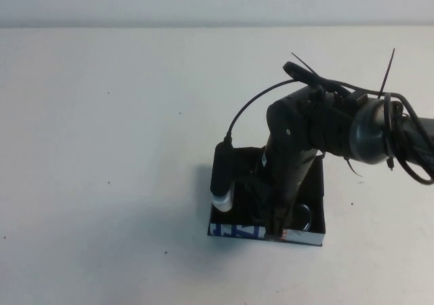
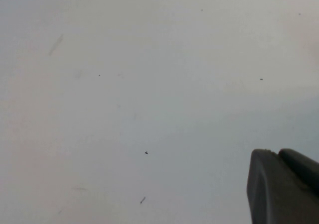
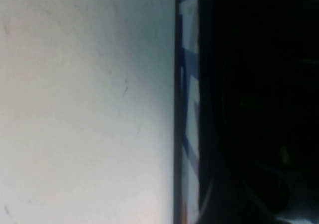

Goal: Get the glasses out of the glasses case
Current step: Pick up the glasses from the glasses case, then place the glasses on the table

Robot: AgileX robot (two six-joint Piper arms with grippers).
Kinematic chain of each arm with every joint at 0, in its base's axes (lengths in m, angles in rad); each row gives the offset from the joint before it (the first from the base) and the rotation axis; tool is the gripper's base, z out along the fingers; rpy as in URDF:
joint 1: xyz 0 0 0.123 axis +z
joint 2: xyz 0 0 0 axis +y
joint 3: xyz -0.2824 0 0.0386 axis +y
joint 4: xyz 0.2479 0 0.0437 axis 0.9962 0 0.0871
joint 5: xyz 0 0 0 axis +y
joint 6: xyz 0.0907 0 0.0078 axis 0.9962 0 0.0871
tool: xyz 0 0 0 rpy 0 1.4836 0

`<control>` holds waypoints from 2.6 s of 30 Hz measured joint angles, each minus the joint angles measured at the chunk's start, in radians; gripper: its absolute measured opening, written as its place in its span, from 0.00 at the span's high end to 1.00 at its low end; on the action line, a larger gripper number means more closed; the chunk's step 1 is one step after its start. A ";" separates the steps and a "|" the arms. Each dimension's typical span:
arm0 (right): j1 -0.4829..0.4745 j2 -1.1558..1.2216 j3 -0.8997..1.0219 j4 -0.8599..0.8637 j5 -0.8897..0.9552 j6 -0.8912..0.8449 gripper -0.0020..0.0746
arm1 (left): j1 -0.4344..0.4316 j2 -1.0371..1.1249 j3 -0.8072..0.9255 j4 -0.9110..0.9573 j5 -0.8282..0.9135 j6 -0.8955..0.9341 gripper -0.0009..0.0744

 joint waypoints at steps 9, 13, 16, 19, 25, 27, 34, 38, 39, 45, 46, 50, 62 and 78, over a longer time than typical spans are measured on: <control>0.000 0.000 -0.134 -0.040 0.156 0.046 0.92 | 0.000 0.000 0.000 0.000 0.000 0.000 0.99; 0.000 -0.005 -0.313 -0.054 0.279 0.168 0.92 | 0.000 0.000 0.000 0.000 0.000 0.000 0.99; 0.000 -0.041 -0.403 -0.035 0.295 0.325 0.92 | 0.000 0.000 0.000 0.000 0.000 0.000 0.99; 0.000 -0.112 -0.438 -0.004 0.303 0.481 0.92 | 0.000 0.000 0.000 0.000 0.000 0.000 0.99; -0.046 -0.259 -0.374 0.025 0.317 0.769 0.92 | 0.000 0.000 0.000 0.000 0.000 0.000 0.99; -0.064 -0.320 -0.312 0.025 0.319 0.823 0.92 | 0.000 0.000 0.000 0.000 0.000 0.000 0.99; -0.175 -0.607 0.041 -0.015 0.323 0.940 0.92 | 0.000 0.000 0.000 0.000 0.000 0.000 0.99; -0.325 -0.727 0.236 -0.032 0.325 0.983 0.92 | 0.000 0.000 0.000 0.000 0.000 0.000 0.99; -0.368 -0.747 0.284 -0.026 0.325 0.987 0.92 | 0.000 0.000 0.000 0.000 0.000 0.000 0.99; -0.518 -0.762 0.470 0.089 0.173 0.992 0.92 | 0.000 0.000 0.000 0.000 0.000 0.000 0.99; -0.523 -0.754 0.484 0.099 0.143 0.992 0.92 | 0.000 0.000 0.000 0.000 0.000 0.000 0.99; -0.527 -0.691 0.496 0.122 0.076 0.992 0.92 | 0.000 0.000 0.000 0.000 0.000 0.000 0.99; -0.527 -0.384 0.496 0.223 -0.063 0.849 0.92 | 0.000 0.000 0.000 0.000 0.000 0.000 0.99; -0.527 -0.328 0.494 0.261 -0.090 0.813 0.56 | 0.000 0.000 0.000 0.000 0.000 0.000 0.99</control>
